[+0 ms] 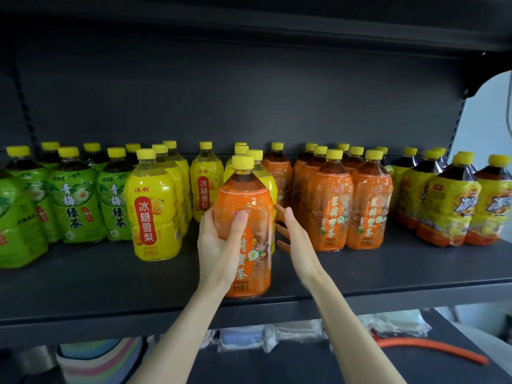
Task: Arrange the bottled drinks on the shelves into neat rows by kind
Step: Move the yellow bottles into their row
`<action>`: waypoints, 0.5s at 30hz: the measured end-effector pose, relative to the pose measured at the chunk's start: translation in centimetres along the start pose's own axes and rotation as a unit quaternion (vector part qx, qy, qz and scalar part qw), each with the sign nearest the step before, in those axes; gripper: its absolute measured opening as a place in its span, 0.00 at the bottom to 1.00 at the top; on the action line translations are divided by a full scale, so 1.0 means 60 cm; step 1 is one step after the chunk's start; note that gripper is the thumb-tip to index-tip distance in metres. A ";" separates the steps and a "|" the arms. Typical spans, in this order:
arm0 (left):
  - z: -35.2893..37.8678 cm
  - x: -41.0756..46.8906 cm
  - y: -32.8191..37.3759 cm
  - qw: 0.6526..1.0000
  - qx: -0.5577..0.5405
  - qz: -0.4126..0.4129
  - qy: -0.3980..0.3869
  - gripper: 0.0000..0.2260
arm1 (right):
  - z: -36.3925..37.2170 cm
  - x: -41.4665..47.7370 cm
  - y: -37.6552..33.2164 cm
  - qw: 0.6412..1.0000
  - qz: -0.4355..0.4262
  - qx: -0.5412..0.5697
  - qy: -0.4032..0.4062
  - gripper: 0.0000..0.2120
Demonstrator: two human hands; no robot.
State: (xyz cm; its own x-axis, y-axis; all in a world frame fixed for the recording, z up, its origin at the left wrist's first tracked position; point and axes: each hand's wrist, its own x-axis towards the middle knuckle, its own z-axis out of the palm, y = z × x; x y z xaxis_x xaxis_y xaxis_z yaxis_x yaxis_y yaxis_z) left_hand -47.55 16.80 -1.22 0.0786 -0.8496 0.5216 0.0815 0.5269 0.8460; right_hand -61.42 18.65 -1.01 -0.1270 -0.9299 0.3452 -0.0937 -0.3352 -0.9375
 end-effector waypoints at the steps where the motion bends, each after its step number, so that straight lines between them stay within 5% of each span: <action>1: 0.005 -0.002 0.003 1.000 0.017 0.004 0.006 0.33 | -0.002 -0.005 -0.002 1.000 -0.004 0.003 -0.001 0.23; 3: 0.014 -0.004 0.010 0.999 0.035 0.014 0.011 0.27 | -0.005 -0.014 0.000 1.000 -0.021 -0.002 0.000 0.32; 6: 0.032 -0.008 0.016 1.000 0.002 -0.019 -0.008 0.17 | 0.000 -0.025 -0.005 0.999 -0.036 0.019 -0.019 0.30; 9: 0.048 -0.007 0.002 0.997 -0.012 -0.073 -0.004 0.31 | 0.000 -0.030 -0.009 0.998 -0.052 0.035 0.003 0.27; 12: 0.059 -0.006 -0.002 0.997 0.048 -0.058 -0.015 0.20 | -0.014 -0.034 -0.006 0.997 -0.066 0.031 0.032 0.28; 15: 0.057 0.015 -0.020 0.993 0.107 -0.039 0.000 0.28 | -0.031 -0.035 -0.001 0.996 -0.066 0.010 0.052 0.32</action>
State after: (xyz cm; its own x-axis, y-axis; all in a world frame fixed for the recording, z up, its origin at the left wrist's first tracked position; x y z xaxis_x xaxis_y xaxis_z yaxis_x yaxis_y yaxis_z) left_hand -51.00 15.32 -1.39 0.0813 -0.8876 0.4534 -0.1259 0.4421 0.8881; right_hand -63.00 20.89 -1.57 -0.2164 -0.8571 0.4676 -0.0959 -0.4579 -0.8838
